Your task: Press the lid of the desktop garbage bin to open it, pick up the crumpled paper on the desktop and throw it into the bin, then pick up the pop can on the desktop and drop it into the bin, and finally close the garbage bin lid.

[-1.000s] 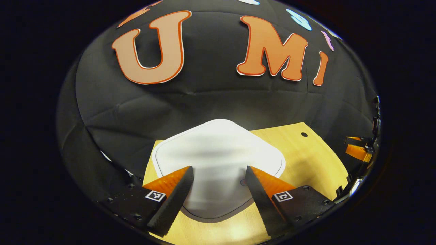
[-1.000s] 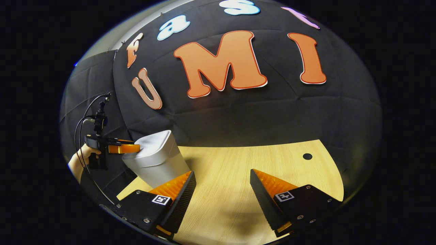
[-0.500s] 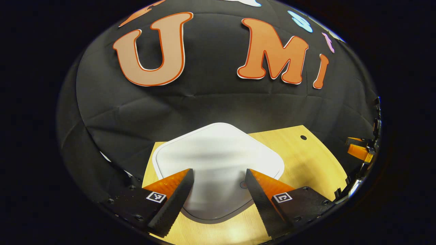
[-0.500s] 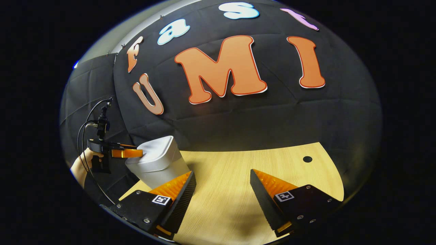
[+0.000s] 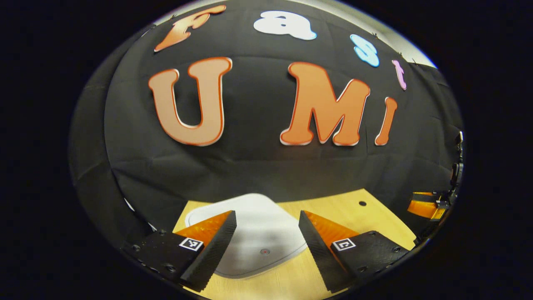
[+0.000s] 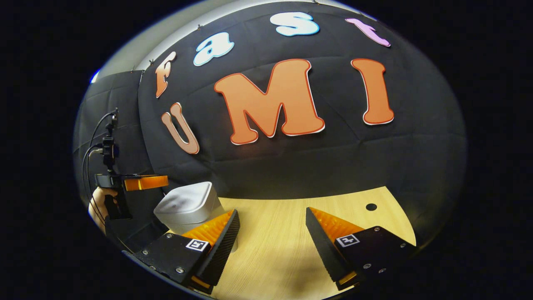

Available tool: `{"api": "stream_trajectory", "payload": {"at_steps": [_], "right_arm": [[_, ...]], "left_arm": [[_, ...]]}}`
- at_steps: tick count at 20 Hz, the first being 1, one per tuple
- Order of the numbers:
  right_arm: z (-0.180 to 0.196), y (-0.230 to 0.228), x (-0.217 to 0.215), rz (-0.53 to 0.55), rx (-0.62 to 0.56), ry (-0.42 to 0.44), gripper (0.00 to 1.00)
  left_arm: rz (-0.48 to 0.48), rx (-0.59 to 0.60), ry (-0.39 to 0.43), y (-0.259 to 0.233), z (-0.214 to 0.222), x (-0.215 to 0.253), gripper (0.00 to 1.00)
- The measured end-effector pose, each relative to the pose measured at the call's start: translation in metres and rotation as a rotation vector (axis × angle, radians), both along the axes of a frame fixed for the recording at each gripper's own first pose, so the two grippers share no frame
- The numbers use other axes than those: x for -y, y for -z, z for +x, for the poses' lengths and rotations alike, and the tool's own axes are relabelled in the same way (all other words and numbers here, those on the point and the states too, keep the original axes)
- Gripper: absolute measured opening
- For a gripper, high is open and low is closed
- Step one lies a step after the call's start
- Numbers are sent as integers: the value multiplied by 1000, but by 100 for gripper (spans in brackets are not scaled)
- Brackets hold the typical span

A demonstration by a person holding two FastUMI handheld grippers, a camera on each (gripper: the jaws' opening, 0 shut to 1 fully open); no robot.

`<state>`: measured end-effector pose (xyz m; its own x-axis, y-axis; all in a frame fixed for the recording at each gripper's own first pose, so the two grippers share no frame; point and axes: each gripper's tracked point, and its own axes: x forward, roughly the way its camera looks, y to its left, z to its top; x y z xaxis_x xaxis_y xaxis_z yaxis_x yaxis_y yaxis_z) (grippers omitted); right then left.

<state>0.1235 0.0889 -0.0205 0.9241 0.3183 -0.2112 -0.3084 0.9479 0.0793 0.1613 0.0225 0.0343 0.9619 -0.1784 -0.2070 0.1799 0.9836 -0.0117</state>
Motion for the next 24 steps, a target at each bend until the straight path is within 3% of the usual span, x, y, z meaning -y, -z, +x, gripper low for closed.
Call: {"api": "stream_trajectory", "payload": {"at_steps": [3,6,12,13,14,16,24], "right_arm": [[-2,-10,2,-3,38,26,100],[-5,-21,9,-17,103,80,95],[-15,-18,24,-62,162,177,95],[-16,-14,27,-72,161,195,100],[-17,-8,31,-85,161,214,95],[-20,-5,37,-107,173,247,95],[-18,0,27,-106,170,240,95]], "left_arm": [[-49,74,1,-18,-11,21,95],[-130,112,-16,-18,-22,36,95],[-111,203,-119,-1,-53,35,95],[-111,211,-130,3,-58,36,95],[-103,214,-141,8,-63,38,95],[-83,227,-160,13,-70,40,95],[-75,217,-132,20,-66,54,95]]}}
